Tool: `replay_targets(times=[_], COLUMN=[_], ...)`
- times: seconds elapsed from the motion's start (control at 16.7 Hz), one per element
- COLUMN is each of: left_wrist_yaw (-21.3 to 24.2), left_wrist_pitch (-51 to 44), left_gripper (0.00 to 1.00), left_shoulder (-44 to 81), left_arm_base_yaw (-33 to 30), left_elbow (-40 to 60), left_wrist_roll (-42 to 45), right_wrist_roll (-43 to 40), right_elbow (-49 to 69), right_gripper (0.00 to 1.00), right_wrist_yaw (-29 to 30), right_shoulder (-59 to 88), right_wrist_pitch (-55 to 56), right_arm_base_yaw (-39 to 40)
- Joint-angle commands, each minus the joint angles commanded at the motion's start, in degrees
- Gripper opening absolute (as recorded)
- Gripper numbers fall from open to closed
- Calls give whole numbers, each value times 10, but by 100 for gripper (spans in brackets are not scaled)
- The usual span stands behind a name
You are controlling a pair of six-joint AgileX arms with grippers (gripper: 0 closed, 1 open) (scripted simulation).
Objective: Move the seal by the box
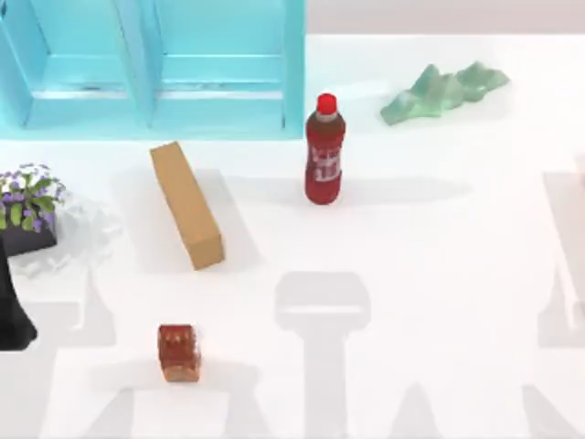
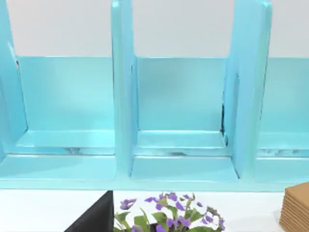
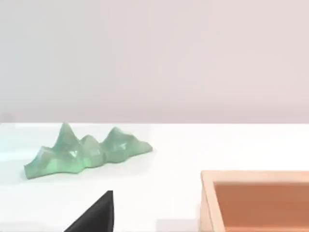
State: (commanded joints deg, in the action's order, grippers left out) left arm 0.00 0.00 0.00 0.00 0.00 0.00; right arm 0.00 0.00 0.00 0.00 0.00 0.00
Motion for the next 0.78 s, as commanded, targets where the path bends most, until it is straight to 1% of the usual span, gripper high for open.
replay_targets(times=[0.24, 0.42, 0.6, 0.78], left_wrist_yaw=[0, 0, 0, 0], left_wrist_pitch=[0, 0, 0, 0], left_gripper=[100, 100, 100, 100], left_shoulder=[0, 0, 0, 0], left_arm_base_yaw=[0, 0, 0, 0], left_elbow=[0, 0, 0, 0], left_wrist_roll=[0, 0, 0, 0], right_wrist_roll=[6, 32, 75, 130], right_elbow=[14, 82, 205, 380], right_gripper=[100, 100, 100, 100], right_wrist_yaw=[-3, -14, -31, -47], right_shoulder=[13, 78, 188, 334], right_wrist_pitch=[-11, -60, -140, -242], right_arm_base_yaw=[9, 50, 115, 194])
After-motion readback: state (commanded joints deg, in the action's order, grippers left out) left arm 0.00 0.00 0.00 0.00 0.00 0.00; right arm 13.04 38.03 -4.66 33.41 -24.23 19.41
